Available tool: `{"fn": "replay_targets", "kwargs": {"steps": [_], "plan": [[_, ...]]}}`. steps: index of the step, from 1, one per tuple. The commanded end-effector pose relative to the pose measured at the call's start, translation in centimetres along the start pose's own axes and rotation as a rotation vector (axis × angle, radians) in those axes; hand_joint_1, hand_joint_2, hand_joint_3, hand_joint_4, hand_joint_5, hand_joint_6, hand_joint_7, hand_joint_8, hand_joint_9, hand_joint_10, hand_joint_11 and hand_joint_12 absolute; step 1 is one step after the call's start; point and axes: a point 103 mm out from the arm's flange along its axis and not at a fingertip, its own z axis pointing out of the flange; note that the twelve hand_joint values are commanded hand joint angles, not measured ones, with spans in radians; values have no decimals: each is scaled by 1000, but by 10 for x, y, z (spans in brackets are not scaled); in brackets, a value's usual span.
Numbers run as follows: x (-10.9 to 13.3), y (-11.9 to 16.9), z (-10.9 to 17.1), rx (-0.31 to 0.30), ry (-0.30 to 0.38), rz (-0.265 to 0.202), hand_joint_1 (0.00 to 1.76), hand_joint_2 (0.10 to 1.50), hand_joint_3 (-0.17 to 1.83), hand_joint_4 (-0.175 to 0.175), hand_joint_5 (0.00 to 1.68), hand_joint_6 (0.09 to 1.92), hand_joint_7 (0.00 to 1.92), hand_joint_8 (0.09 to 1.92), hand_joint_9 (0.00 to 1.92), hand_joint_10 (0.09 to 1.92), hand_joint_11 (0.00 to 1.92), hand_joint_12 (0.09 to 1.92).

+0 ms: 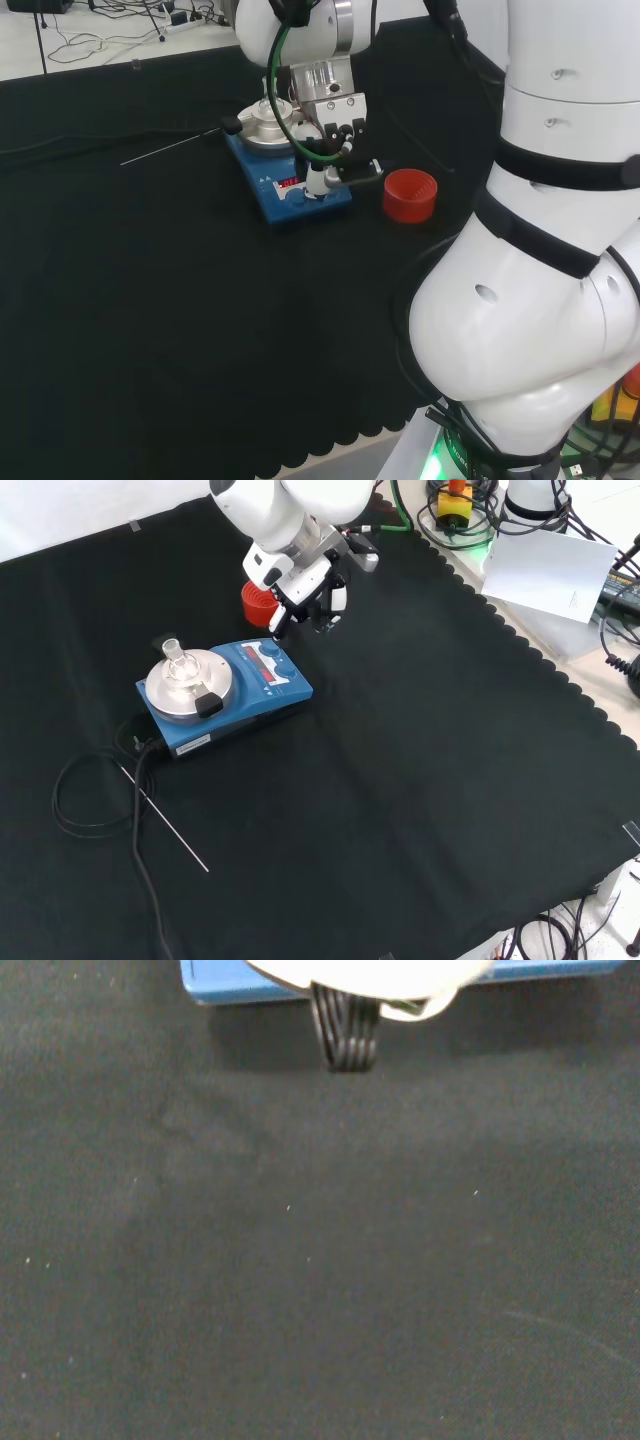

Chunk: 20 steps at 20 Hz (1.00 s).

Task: Turn on the heater.

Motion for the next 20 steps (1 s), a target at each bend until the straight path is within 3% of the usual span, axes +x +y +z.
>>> {"fn": "replay_targets", "kwargs": {"steps": [1, 3, 9, 15, 20], "plan": [[-10, 4, 9, 21, 9, -22, 1382, 722, 897, -89, 363, 911, 1501, 1518, 1611, 1416, 1256, 1364], [-24, 11, 14, 33, 20, -30, 1383, 721, 902, -88, 359, 913, 1502, 1518, 1610, 1416, 1254, 1365], [10, 8, 15, 41, -19, -19, 1388, 718, 910, -81, 342, 914, 1503, 1519, 1611, 1417, 1253, 1368], [3, 16, 17, 39, 5, -39, 1389, 716, 917, -76, 329, 916, 1504, 1520, 1610, 1418, 1253, 1370], [8, 22, 17, 47, -16, -26, 1389, 714, 921, -75, 326, 917, 1504, 1520, 1609, 1418, 1256, 1371]]}}
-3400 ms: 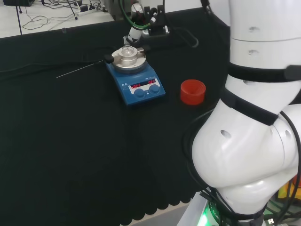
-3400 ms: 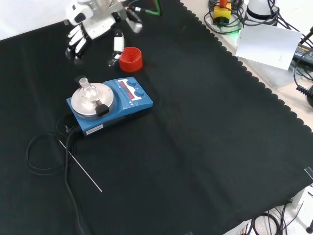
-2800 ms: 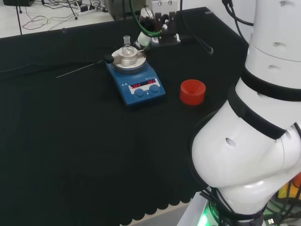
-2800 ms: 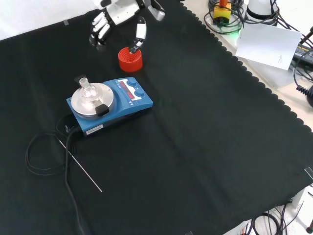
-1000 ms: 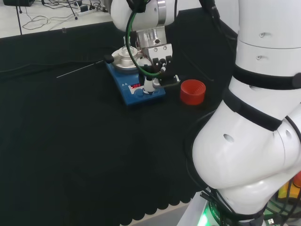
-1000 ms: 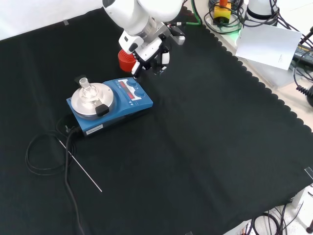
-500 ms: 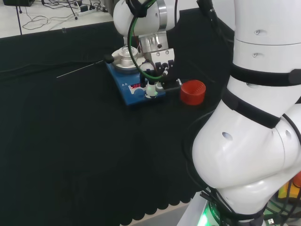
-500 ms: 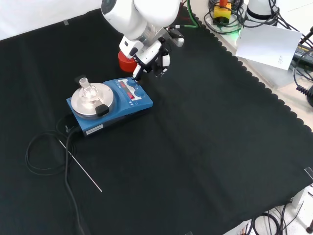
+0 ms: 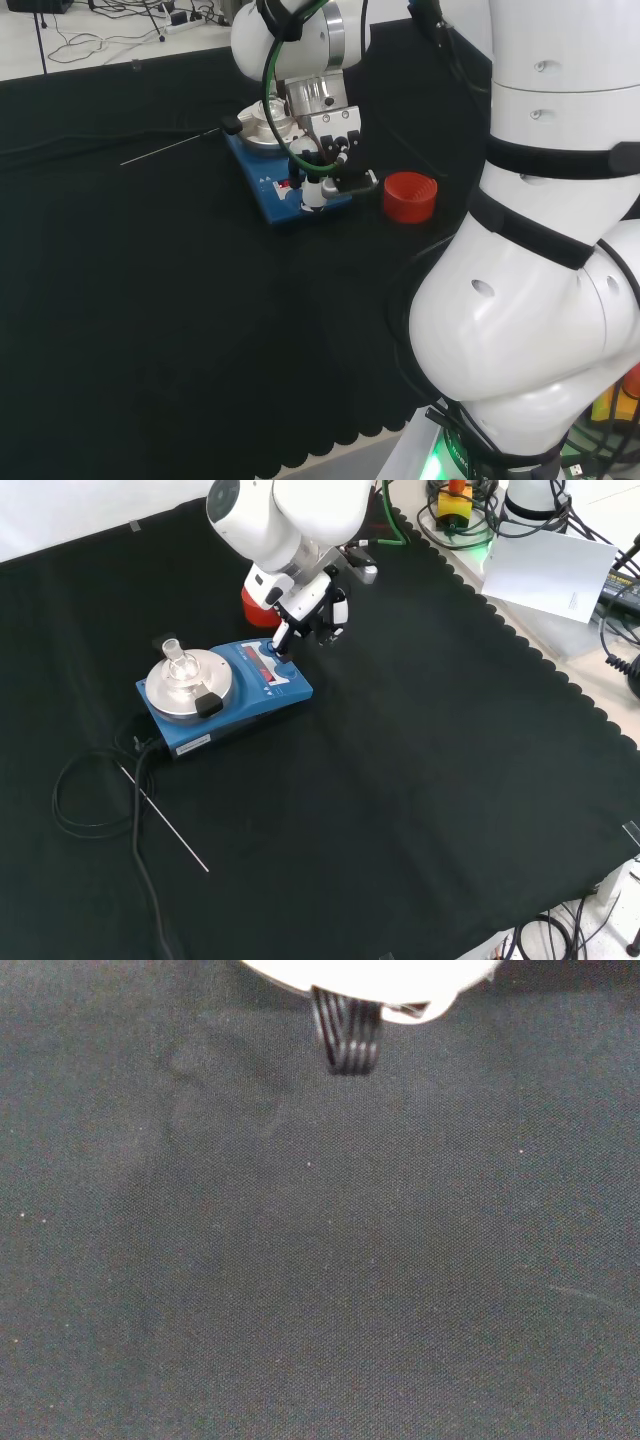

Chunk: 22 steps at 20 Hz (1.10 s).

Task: Turn on the heater.

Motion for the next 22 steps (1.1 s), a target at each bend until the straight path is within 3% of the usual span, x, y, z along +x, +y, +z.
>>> {"fn": "replay_targets", "kwargs": {"steps": [1, 22], "plan": [[4, 8, -1, 2, -10, 10, 1389, 714, 922, -75, 326, 917, 1504, 1520, 1608, 1418, 1257, 1371], [-6, 12, 1, -4, 4, 6, 1392, 711, 931, -74, 329, 918, 1507, 1517, 1611, 1417, 1260, 1370]]}}
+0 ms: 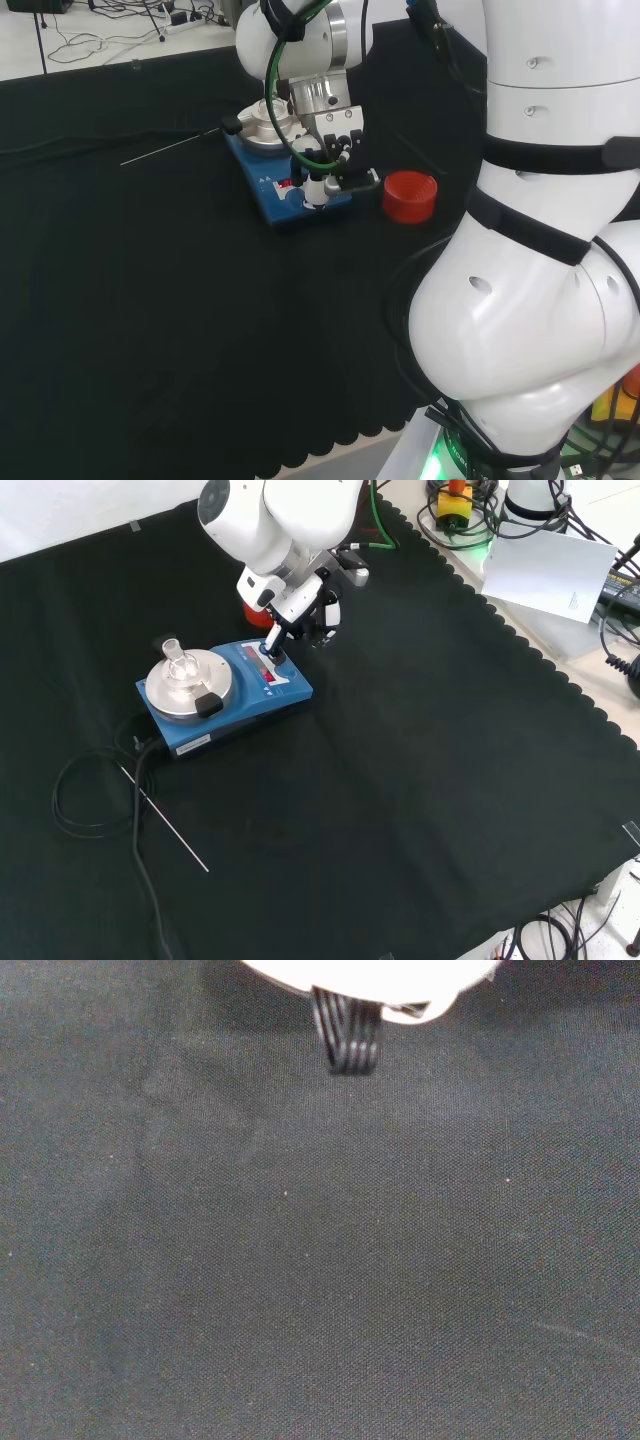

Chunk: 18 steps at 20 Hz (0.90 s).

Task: Turn on the heater.

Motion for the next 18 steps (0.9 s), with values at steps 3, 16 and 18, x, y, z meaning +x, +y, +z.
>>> {"fn": "replay_targets", "kwargs": {"steps": [3, 16, 18], "plan": [[5, -2, 3, 3, -3, 11, 1392, 710, 933, -74, 331, 919, 1509, 1516, 1611, 1416, 1261, 1370], [3, 0, 8, 10, 6, 17, 1395, 704, 946, -73, 335, 920, 1512, 1516, 1613, 1416, 1263, 1375], [3, 1, 9, 12, 8, 17, 1395, 703, 948, -73, 336, 920, 1512, 1516, 1613, 1416, 1263, 1375]]}}
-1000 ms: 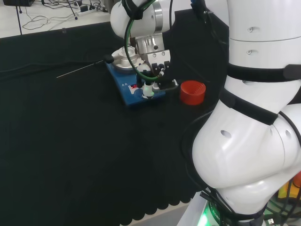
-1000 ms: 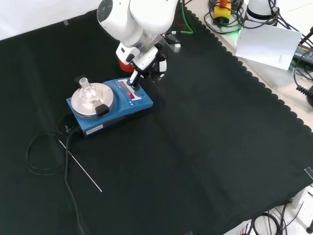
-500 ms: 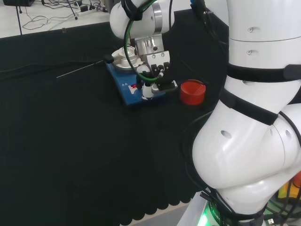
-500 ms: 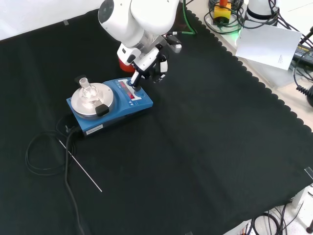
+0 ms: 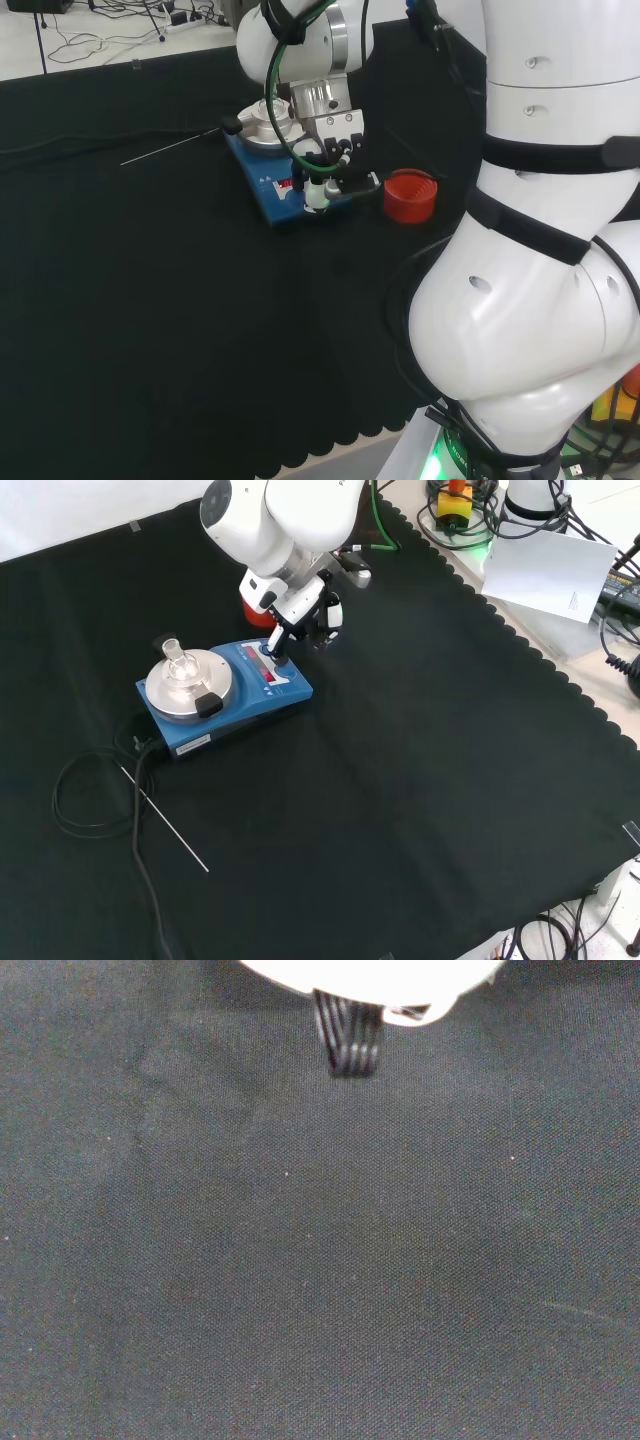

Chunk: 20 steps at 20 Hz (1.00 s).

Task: Turn on the heater.

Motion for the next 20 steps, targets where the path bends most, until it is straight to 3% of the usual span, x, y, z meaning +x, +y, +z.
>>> {"fn": "replay_targets", "kwargs": {"steps": [1, 20], "plan": [[3, 1, 3, 3, 3, 6, 1395, 702, 949, -73, 336, 920, 1512, 1516, 1613, 1416, 1263, 1375], [-3, 2, 7, 15, 11, -1, 1393, 697, 959, -72, 336, 921, 1514, 1515, 1614, 1415, 1257, 1376]]}}
